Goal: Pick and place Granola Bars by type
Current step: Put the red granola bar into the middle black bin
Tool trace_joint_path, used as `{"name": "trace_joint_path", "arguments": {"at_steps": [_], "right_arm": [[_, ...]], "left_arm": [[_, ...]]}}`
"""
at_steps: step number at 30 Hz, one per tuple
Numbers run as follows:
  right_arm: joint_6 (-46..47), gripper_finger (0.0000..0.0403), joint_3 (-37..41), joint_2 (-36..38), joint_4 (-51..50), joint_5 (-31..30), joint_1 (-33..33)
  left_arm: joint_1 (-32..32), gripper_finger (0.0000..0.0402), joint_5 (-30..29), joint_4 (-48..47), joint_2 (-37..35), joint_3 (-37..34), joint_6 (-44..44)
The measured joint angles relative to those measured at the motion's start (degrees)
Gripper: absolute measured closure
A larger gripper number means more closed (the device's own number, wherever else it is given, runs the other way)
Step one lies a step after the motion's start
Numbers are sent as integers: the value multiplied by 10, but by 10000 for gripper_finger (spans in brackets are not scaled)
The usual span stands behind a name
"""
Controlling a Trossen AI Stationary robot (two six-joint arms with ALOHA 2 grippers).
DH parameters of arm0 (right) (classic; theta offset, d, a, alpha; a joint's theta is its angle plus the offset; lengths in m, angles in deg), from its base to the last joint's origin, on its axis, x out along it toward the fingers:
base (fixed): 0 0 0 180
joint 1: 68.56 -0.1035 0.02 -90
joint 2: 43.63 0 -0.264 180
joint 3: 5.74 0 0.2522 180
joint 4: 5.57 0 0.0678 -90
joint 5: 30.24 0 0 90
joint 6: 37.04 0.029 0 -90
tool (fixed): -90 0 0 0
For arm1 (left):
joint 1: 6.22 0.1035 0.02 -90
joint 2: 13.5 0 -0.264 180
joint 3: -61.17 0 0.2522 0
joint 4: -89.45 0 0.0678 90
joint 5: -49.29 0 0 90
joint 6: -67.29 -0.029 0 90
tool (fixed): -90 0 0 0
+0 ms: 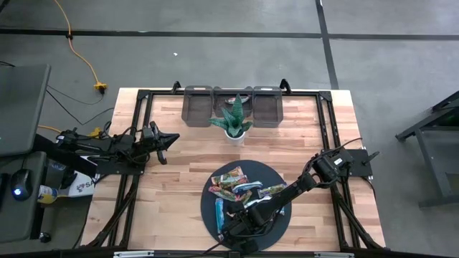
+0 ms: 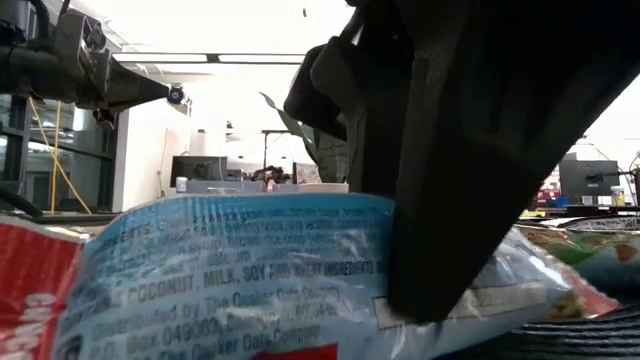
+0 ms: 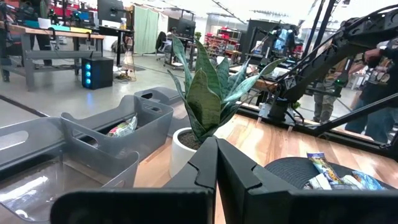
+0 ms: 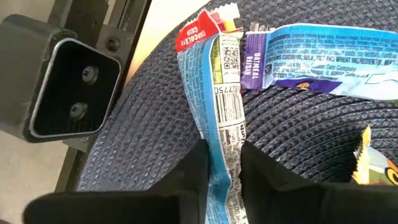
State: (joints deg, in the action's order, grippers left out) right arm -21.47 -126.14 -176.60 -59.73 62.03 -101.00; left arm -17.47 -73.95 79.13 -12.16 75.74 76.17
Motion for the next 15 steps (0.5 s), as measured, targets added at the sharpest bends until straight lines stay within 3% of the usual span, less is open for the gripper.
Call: {"name": "trace_joint_path", "arguments": {"at_steps": [15], "right_arm": [[-27,357,-168,0,-63,21,27]], "left_arm": [[0,400,0,0,0,0,0]]}}
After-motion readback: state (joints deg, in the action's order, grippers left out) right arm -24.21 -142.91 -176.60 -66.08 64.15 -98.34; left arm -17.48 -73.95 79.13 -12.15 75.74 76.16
